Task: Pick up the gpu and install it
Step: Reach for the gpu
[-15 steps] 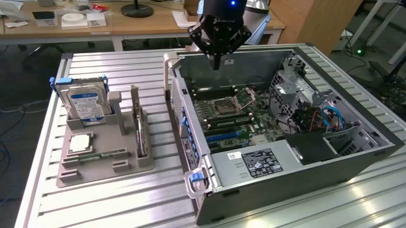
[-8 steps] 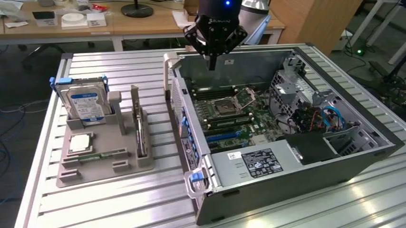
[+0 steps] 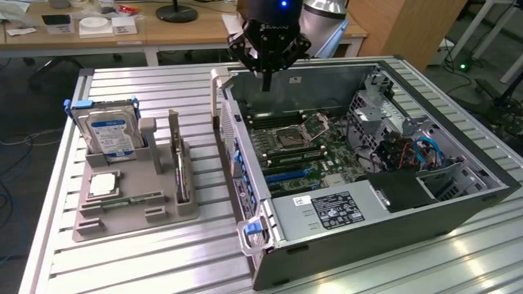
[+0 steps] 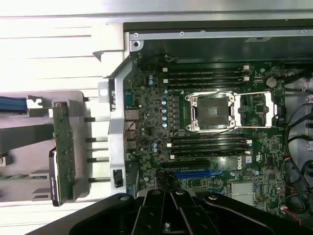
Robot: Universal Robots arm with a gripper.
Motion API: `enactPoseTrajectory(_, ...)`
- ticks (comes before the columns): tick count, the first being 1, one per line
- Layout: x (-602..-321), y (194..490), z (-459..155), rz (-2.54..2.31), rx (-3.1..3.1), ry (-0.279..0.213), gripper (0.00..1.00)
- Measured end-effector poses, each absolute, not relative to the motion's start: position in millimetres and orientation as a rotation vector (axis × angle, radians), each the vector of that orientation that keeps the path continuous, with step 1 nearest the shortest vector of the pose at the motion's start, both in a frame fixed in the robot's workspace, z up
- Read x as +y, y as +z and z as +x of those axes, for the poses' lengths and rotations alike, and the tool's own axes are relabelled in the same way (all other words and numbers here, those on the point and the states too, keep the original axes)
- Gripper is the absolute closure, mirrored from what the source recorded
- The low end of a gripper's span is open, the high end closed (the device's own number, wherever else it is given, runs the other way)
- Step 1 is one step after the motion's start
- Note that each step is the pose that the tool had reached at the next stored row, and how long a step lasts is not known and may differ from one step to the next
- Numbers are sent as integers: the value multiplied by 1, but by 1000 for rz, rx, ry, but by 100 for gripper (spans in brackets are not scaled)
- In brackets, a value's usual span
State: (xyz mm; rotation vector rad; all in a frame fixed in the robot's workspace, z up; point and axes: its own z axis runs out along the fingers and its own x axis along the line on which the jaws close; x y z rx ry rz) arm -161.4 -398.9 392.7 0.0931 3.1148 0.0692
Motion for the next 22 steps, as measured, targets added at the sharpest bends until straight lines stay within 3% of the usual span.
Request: enactPoseTrajectory(22,-399,393,-193,27,3117,70,89)
